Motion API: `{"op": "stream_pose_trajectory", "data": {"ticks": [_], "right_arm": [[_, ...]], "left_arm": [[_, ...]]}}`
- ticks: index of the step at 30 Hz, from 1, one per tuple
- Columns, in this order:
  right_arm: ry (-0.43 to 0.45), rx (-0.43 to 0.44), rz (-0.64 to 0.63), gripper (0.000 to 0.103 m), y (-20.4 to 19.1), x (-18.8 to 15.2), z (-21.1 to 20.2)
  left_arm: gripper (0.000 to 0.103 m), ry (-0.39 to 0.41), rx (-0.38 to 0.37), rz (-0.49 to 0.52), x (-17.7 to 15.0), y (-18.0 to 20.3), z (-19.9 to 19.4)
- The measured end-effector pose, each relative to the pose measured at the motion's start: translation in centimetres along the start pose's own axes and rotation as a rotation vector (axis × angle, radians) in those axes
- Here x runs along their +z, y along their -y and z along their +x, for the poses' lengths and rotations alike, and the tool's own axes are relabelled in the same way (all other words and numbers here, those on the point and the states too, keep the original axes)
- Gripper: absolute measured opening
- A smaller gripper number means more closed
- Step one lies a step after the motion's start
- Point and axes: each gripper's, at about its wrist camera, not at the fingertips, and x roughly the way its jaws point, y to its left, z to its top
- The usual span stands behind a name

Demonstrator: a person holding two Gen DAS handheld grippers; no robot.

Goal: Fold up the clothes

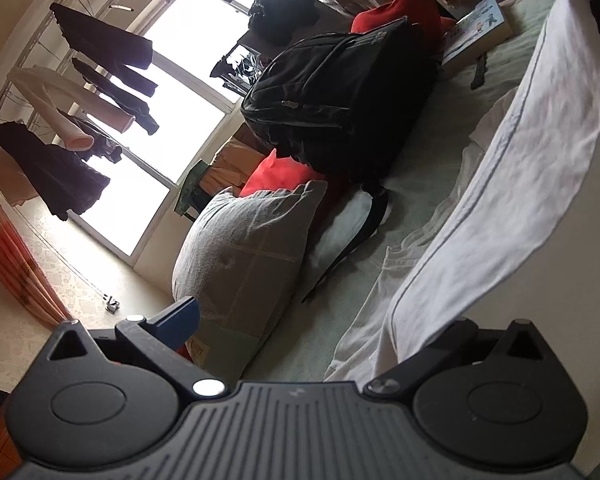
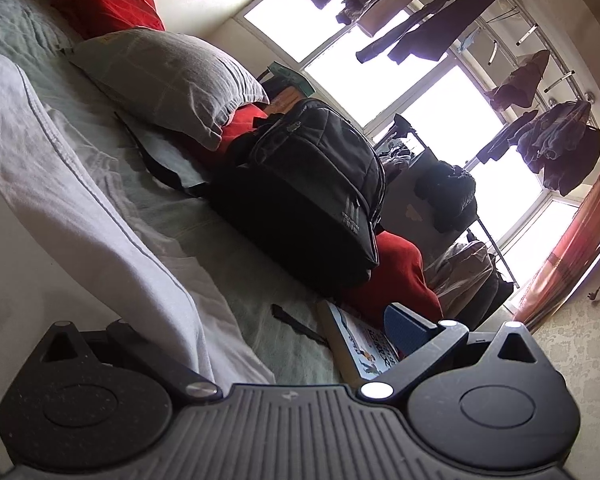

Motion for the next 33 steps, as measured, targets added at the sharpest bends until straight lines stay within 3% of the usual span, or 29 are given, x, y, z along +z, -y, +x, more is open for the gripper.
{"op": "stream_pose_trajectory", "data": {"ticks": [10,15,20,24,26,28,32,33], "right_arm": [[-0.088,0.039,0.002,0.103,-0.5,0.9,6.5],[-0.166,0.115,0.044,0.103,-0.8,1.0,9.4],[-0.254,0.205,0.085,0.103,-1.6,-0.6,10.6],[-0.233,0.257,0.137,0.103,0.4,-1.2,8.4],[-0.208,0.304,0.178,0.103,1.8,-1.5,6.7],[-0.188,0.388,0.249,0.103,3.3,-1.6,5.2],[-0.153,0.629,0.404,0.103,4.8,-1.9,3.1],[-0.15,0.691,0.435,0.103,4.7,-1.8,2.9]], "left_arm": [[0.103,-0.065,-0.075,-0.037,0.0,0.6,6.2],[0.102,-0.136,-0.139,-0.042,-0.8,2.0,8.4],[0.102,-0.132,-0.183,-0.039,-1.2,1.6,7.0],[0.102,-0.079,-0.24,-0.031,-1.7,-0.8,2.8],[0.102,-0.071,-0.302,-0.066,-2.5,-2.1,0.5],[0.102,-0.086,-0.422,-0.144,-3.6,-3.1,-1.6],[0.102,-0.167,-0.679,-0.343,-6.0,-3.7,-3.1],[0.102,-0.176,-0.712,-0.37,-6.5,-3.5,-3.2]]}}
